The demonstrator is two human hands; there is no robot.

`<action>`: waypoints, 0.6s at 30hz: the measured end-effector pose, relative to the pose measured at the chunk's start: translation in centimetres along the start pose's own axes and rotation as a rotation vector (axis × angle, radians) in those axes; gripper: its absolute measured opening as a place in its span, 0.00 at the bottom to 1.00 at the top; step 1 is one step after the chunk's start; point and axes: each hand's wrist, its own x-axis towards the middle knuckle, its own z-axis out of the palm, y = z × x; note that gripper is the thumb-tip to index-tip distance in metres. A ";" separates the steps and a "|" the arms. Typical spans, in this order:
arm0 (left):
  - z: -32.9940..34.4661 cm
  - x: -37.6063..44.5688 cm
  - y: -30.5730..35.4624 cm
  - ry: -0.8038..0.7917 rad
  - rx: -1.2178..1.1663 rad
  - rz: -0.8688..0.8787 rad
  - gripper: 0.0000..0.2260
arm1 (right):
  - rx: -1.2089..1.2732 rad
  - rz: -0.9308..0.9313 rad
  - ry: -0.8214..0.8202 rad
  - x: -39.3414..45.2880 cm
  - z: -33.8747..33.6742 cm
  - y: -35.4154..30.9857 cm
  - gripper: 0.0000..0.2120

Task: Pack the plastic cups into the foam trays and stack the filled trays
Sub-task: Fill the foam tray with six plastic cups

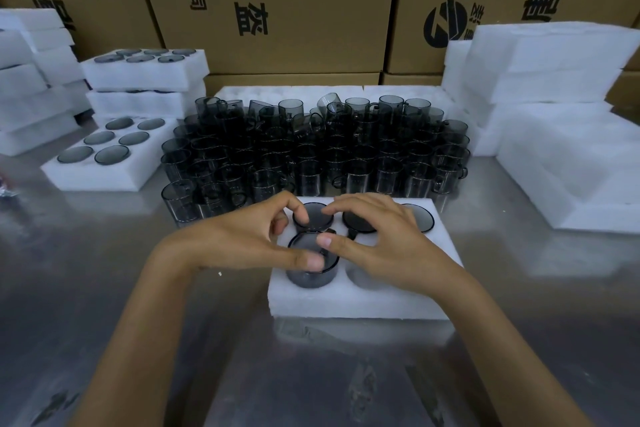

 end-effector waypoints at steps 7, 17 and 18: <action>-1.3 -0.3 -1.2 -0.027 -0.073 -0.149 0.52 | 0.057 0.085 -0.092 0.0 -1.0 0.3 0.22; -0.8 0.9 -2.0 -0.244 -0.192 -0.274 0.38 | -0.126 0.095 -0.242 1.0 -0.7 -0.2 0.31; -0.8 1.0 -2.0 -0.259 -0.203 -0.273 0.36 | -0.130 0.098 -0.258 1.2 -0.7 -0.2 0.32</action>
